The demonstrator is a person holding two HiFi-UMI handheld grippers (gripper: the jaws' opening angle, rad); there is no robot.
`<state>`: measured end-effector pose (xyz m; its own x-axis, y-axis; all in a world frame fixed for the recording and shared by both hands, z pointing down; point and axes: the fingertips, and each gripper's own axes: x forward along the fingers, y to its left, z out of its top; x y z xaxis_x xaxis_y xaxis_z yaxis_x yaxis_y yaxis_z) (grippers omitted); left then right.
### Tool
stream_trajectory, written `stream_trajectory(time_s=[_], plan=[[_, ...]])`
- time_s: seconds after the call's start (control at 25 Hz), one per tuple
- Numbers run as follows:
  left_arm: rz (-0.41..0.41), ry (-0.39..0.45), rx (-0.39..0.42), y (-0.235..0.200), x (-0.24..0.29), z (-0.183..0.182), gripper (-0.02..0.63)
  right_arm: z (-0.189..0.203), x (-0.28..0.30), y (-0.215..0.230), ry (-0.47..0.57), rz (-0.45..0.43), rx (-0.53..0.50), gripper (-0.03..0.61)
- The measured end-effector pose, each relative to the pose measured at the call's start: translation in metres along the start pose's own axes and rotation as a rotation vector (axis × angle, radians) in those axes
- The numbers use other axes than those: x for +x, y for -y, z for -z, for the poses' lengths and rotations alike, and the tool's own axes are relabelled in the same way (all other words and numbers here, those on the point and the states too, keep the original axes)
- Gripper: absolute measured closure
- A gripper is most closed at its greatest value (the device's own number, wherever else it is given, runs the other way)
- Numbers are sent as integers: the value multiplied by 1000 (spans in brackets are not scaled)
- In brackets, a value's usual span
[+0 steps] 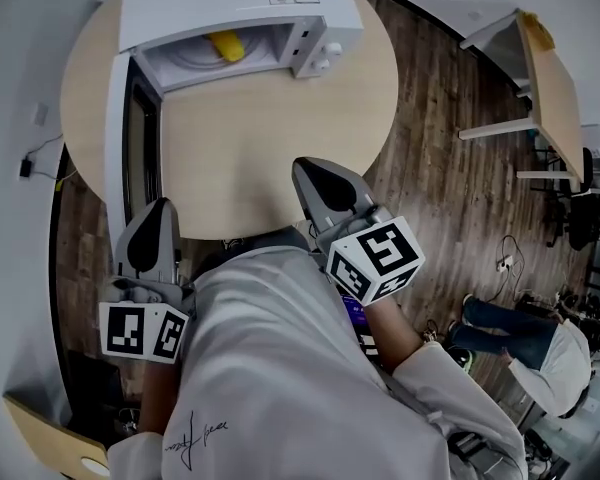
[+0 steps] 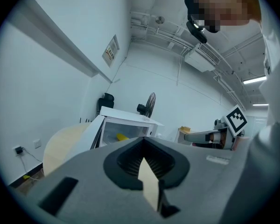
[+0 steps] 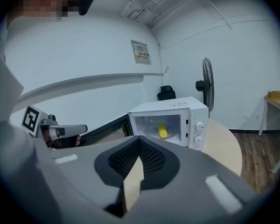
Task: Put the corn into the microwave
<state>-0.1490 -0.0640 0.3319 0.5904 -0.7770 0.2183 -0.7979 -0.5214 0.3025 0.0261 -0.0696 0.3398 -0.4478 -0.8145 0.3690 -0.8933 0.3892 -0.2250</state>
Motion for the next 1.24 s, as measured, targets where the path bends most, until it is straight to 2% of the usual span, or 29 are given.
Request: stream_trajectory(time_s=[0.36, 0.72, 1.24], plan=[[-33, -25, -14, -6, -1, 4, 620, 5, -20, 2, 7, 43, -2, 568], [-14, -49, -13, 0, -1, 7, 620, -12, -26, -14, 10, 1, -72, 568], [2, -53, 0, 4, 3, 9, 620, -11, -24, -24, 10, -31, -81, 568]])
